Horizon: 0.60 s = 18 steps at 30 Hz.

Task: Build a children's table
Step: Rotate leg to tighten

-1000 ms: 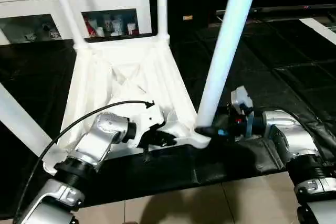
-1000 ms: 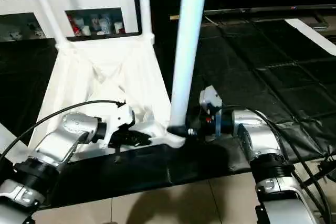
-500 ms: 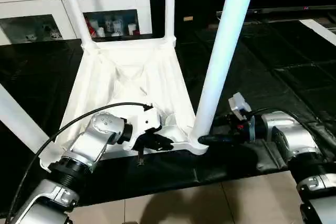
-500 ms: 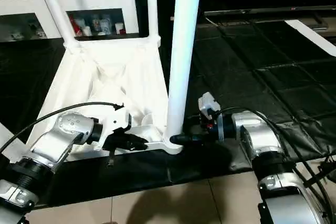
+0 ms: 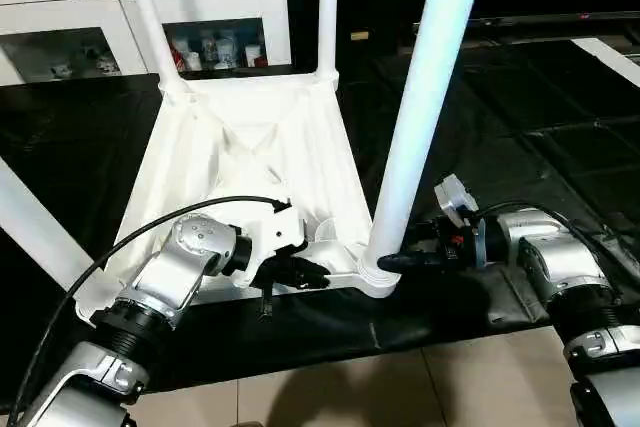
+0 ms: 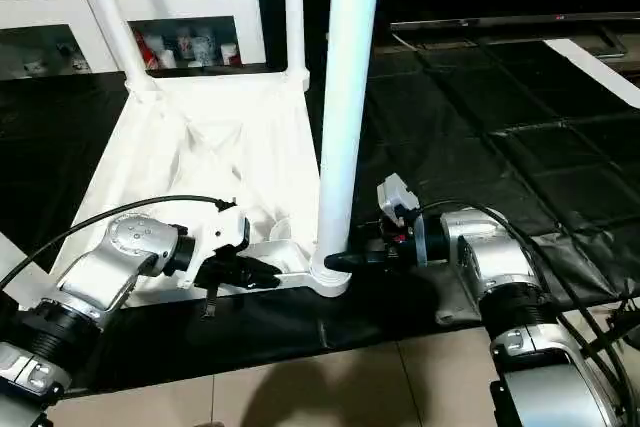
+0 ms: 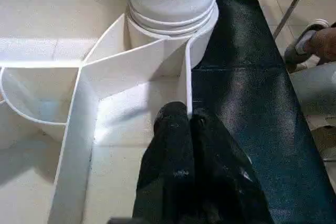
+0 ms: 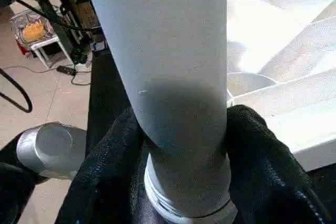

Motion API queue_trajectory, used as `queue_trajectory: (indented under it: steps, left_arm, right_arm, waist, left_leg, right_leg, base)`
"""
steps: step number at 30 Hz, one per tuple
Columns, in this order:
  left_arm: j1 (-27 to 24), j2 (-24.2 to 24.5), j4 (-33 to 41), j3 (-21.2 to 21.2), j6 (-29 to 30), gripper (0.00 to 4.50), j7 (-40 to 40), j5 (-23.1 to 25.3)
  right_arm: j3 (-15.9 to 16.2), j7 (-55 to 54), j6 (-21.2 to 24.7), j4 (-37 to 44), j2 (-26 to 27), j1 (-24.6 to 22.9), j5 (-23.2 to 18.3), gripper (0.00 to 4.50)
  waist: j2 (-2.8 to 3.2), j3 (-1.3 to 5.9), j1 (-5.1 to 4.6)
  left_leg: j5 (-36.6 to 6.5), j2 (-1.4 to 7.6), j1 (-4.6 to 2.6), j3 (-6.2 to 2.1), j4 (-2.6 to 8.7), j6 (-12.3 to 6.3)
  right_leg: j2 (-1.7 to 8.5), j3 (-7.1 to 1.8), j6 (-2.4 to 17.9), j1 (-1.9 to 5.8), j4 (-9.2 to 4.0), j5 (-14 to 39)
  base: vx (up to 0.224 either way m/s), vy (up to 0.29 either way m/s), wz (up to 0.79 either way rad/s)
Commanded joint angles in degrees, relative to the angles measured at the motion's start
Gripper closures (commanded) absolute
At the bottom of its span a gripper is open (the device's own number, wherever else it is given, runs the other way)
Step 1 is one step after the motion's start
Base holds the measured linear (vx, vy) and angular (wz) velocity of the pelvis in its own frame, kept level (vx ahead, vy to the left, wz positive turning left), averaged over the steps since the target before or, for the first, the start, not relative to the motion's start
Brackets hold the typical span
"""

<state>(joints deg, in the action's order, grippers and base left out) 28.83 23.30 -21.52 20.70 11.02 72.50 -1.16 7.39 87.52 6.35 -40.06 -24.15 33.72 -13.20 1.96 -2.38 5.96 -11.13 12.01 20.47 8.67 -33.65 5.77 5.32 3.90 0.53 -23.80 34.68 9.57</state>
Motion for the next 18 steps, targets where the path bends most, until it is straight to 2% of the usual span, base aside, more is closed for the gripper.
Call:
queue_trajectory:
  steps: [1,2,3,5,8,9,10,11,12,13,14,15,18]
  left_arm:
    - [-0.2,-0.8,0.9,2.1,0.9,4.5,0.9,0.5]
    - [0.0,-1.3,0.6,1.8,1.7,4.5,0.0,0.4]
    - [0.3,-1.9,0.3,1.5,2.4,4.5,-0.9,0.4]
    - [0.9,-3.0,-0.6,1.2,3.5,4.5,-2.8,0.7]
    - [3.4,-7.3,-3.3,-0.5,6.0,4.5,-9.8,1.2]
    - [4.0,-8.6,-4.0,-1.1,6.8,4.5,-11.9,1.1]
    - [4.2,-8.9,-4.2,-1.2,7.0,4.5,-12.2,1.1]
    - [4.7,-10.1,-4.6,-1.7,7.8,4.5,-13.8,0.9]
    - [5.0,-10.8,-4.9,-1.9,8.1,4.5,-14.8,0.9]
    - [5.6,-12.2,-5.3,-2.4,9.0,4.5,-16.8,0.8]
    - [5.9,-13.3,-5.5,-2.8,9.6,4.5,-18.2,0.8]
    - [6.3,-14.4,-5.5,-3.2,10.4,4.5,-19.7,0.6]
    - [7.6,-18.0,-6.1,-5.1,11.9,4.5,-25.1,0.9]
  right_arm:
    - [1.0,1.7,1.4,2.3,1.4,-1.6,-1.1,2.52]
    - [0.5,0.6,2.3,3.1,2.0,-2.3,-1.9,2.52]
    - [0.0,-0.8,3.2,3.8,2.6,-2.7,-2.4,2.52]
    - [-0.7,-4.3,3.6,4.8,3.8,-3.5,-2.4,2.52]
    - [-1.3,-16.7,3.8,5.6,7.9,-5.2,0.4,2.52]
    - [-1.6,-20.5,4.1,5.5,9.5,-5.3,1.1,2.52]
    - [-1.7,-21.2,4.2,5.5,9.8,-5.3,1.2,2.52]
    - [-1.9,-24.5,4.5,5.6,11.1,-5.4,1.8,2.52]
    - [-1.9,-26.4,4.6,5.6,11.9,-5.4,2.4,2.53]
    - [-1.9,-30.0,5.1,5.8,13.5,-5.4,3.4,2.54]
    - [-2.0,-32.6,5.7,6.0,14.7,-5.4,4.0,2.54]
    - [-2.1,-35.9,6.2,5.6,16.1,-5.1,4.8,2.55]
    - [-3.3,-45.0,7.2,4.7,20.0,-4.0,6.2,2.55]
  waist:
    - [-0.65,3.81,-0.23]
    - [-0.28,3.85,-0.09]
    - [-0.49,3.77,-0.08]
    - [-0.42,3.55,-0.07]
    - [-0.06,2.82,-0.56]
    - [-0.14,2.76,-0.95]
    - [-0.1,2.73,-1.42]
    - [-0.03,2.68,-1.55]
    - [-0.19,2.66,-2.0]
    - [-0.09,2.67,-2.23]
    - [-0.13,2.59,-2.75]
    - [-0.1,2.61,-3.19]
    - [-0.12,2.74,-4.1]
  left_leg:
    - [-7.2,0.55,0.25,1.17,3.33,-5.6]
    - [-7.0,0.54,0.23,1.13,3.31,-5.6]
    - [-7.5,0.56,0.24,1.16,3.38,-5.5]
    - [-8.6,0.52,0.22,1.18,3.55,-4.87]
    - [-14.4,0.25,-0.33,1.07,4.08,-2.44]
    - [-16.4,-0.03,-0.6,0.96,4.15,-1.45]
    - [-17.0,-0.21,-0.67,0.79,4.24,-0.7]
    - [-17.5,-0.31,-0.63,0.67,4.27,-0.72]
    - [-17.8,-0.4,-0.35,0.5,4.35,-0.62]
    - [-17.8,-0.43,-0.22,0.43,4.4,-0.67]
    - [-18.5,-0.56,-0.45,0.44,4.29,-0.7]
    - [-18.8,-0.63,-0.44,0.42,4.21,-0.72]
    - [-18.9,-0.63,-0.08,0.2,4.45,-1.13]
  right_leg:
    - [1.87,-1.65,15.2,3.76,-3.31,8.9]
    - [1.88,-1.69,15.2,3.77,-3.24,8.4]
    - [1.86,-1.68,15.1,3.75,-3.39,8.8]
    - [1.82,-1.71,14.5,3.7,-3.71,10.8]
    - [1.9,-1.64,11.4,3.36,-4.88,21.4]
    - [1.94,-1.48,9.4,3.31,-5.44,26.4]
    - [1.88,-1.39,8.0,3.2,-5.7,29.0]
    - [1.93,-1.25,7.2,3.25,-5.97,30.5]
    - [1.94,-1.13,6.0,3.41,-6.11,32.0]
    - [1.91,-1.09,5.6,3.45,-6.16,32.3]
    - [1.87,-0.93,5.1,3.04,-6.59,33.4]
    - [1.73,-0.89,5.0,2.95,-6.56,33.7]
    - [1.72,-0.65,4.9,3.17,-6.7,32.8]
  base:
    - [0.0,0.0,0.0]
    - [0.0,0.0,0.0]
    - [0.0,0.0,0.0]
    - [0.0,0.0,0.0]
    - [0.0,0.0,0.0]
    - [0.0,0.0,0.0]
    - [0.0,0.0,0.0]
    - [0.0,0.0,0.0]
    - [0.0,0.0,0.0]
    - [0.0,0.0,0.0]
    - [0.0,0.0,0.0]
    - [0.0,0.0,0.0]
    - [0.0,0.0,0.0]
